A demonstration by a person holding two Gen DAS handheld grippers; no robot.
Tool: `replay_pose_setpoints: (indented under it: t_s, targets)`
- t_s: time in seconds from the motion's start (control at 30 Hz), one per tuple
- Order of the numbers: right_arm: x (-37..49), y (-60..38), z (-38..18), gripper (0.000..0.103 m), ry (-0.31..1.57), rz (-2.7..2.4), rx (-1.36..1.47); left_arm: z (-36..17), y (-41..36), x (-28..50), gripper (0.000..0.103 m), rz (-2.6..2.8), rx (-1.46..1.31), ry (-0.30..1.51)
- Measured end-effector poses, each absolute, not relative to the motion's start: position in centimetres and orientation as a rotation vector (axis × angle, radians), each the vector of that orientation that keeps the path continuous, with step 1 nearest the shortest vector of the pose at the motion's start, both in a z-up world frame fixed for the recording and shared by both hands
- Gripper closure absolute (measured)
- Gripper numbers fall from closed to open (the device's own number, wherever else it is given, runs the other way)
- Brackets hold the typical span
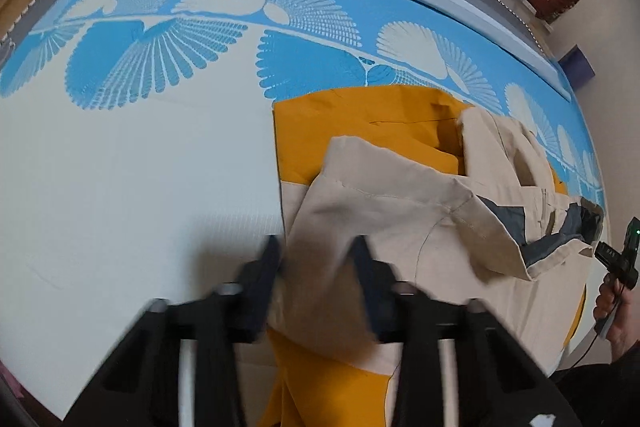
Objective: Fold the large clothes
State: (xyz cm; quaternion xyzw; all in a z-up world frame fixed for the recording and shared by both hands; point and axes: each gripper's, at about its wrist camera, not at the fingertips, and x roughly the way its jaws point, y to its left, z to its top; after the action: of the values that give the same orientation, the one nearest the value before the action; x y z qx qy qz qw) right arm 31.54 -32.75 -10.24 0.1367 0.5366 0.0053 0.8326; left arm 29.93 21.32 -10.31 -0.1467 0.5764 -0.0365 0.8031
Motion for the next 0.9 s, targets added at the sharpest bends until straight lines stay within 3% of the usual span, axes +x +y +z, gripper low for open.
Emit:
replay_pose_setpoints:
  t_s: [0.03, 0.1, 0.3, 0.4, 0.47, 0.57, 0.63, 0.67, 0.77, 0.83, 0.9]
  targets:
    - [31.7, -32.6, -10.1, 0.096, 1.130, 0.017, 0.279, -10.4, 21.3, 30.1, 0.101, -0.084, -0.316, 1.238]
    - [31.7, -32.3, -9.3, 0.101, 1.087, 0.008, 0.250, -10.0, 21.5, 30.2, 0.102, -0.075, -0.294, 1.205]
    - [30.7, -35.5, -5.6, 0.102, 0.852, -0.098, 0.434, -6.9, 23.5, 29.9, 0.100, 0.035, -0.368, 1.027]
    - [31.3, -36.1, -7.2, 0.099, 0.931, -0.150, 0.479, -8.0, 23.3, 30.3, 0.091, 0.027, -0.389, 1.105]
    - [31.6, -36.0, -8.2, 0.097, 0.987, -0.173, 0.465, -8.6, 23.6, 30.2, 0.065, 0.040, -0.394, 1.134]
    - [31.4, -36.2, -8.7, 0.079, 1.035, -0.138, 0.450, -9.9, 24.8, 29.7, 0.057, 0.012, -0.482, 1.199]
    - [31.1, -36.0, -9.5, 0.055, 1.087, -0.122, 0.436, -11.1, 25.1, 29.5, 0.057, 0.001, -0.527, 1.246]
    - [31.0, -35.9, -10.1, 0.055, 1.127, -0.120, 0.420, -11.5, 25.1, 29.3, 0.057, -0.001, -0.534, 1.261]
    - [30.6, -35.5, -11.3, 0.055, 1.188, -0.097, 0.396, -12.3, 24.8, 29.2, 0.058, -0.008, -0.541, 1.285]
    - [30.4, -34.9, -11.5, 0.061, 1.201, -0.068, 0.375, -12.6, 24.3, 29.2, 0.059, -0.023, -0.549, 1.297]
    - [30.4, -34.0, -11.2, 0.088, 1.198, -0.041, 0.327, -12.7, 23.7, 29.4, 0.079, -0.055, -0.543, 1.304]
